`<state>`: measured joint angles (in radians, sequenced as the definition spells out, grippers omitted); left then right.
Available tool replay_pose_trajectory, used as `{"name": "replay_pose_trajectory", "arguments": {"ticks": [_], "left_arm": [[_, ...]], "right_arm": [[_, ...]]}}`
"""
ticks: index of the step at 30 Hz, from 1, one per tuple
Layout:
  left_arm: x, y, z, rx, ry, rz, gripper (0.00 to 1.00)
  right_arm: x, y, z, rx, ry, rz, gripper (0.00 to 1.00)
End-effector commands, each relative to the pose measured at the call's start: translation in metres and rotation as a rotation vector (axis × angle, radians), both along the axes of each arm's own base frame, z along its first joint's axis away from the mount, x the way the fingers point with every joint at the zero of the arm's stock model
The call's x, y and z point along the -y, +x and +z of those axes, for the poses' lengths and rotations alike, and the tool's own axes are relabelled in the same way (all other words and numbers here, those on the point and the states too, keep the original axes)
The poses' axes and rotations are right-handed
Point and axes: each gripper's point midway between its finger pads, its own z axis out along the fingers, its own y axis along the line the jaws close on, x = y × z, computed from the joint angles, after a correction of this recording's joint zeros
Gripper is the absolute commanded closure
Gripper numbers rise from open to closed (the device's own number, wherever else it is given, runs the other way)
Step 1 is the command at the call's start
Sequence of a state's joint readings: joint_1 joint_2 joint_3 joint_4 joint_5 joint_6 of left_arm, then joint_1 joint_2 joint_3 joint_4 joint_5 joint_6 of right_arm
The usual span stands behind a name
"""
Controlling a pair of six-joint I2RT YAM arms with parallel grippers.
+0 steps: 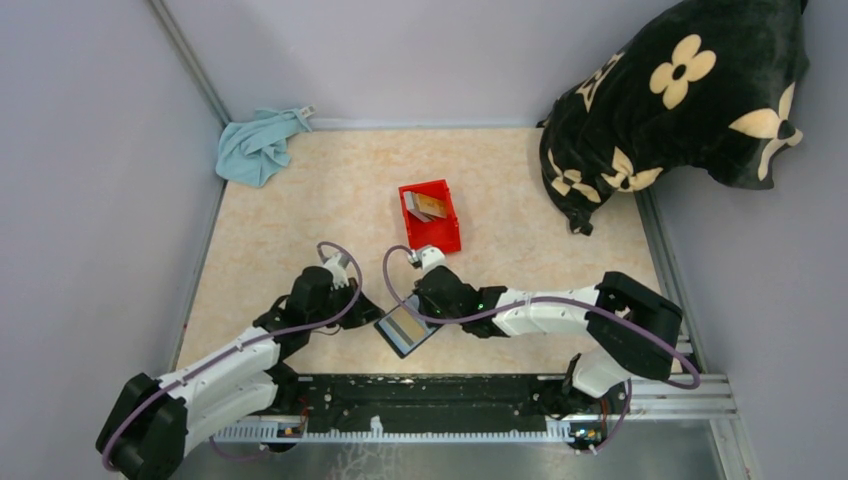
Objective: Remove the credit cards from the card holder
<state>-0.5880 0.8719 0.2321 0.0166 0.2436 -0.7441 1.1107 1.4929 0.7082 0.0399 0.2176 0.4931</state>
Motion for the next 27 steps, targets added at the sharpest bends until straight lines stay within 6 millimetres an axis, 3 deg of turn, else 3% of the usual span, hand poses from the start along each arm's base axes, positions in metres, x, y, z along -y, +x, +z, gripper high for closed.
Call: {"name": "replay_pose_trajectory", "arguments": {"ticks": [1, 7, 16, 27], "left_arm": [[0.013, -0.001, 0.011, 0.029, -0.046, -0.062, 1.0], [0.031, -0.001, 0.011, 0.027, -0.067, -0.11, 1.0], [0.073, -0.001, -0.001, 0.003, -0.046, -0.183, 1.0], [0.072, 0.023, -0.004, 0.064, 0.069, -0.152, 1.0]], "right_arm": [[-0.008, 0.008, 0.021, 0.025, 0.09, -0.017, 1.0], [-0.007, 0.009, 0.02, 0.017, 0.105, -0.017, 1.0], [-0.012, 0.004, 0.024, 0.007, 0.151, 0.017, 1.0], [-0.003, 0.004, 0.018, 0.006, 0.13, 0.014, 1.0]]}}
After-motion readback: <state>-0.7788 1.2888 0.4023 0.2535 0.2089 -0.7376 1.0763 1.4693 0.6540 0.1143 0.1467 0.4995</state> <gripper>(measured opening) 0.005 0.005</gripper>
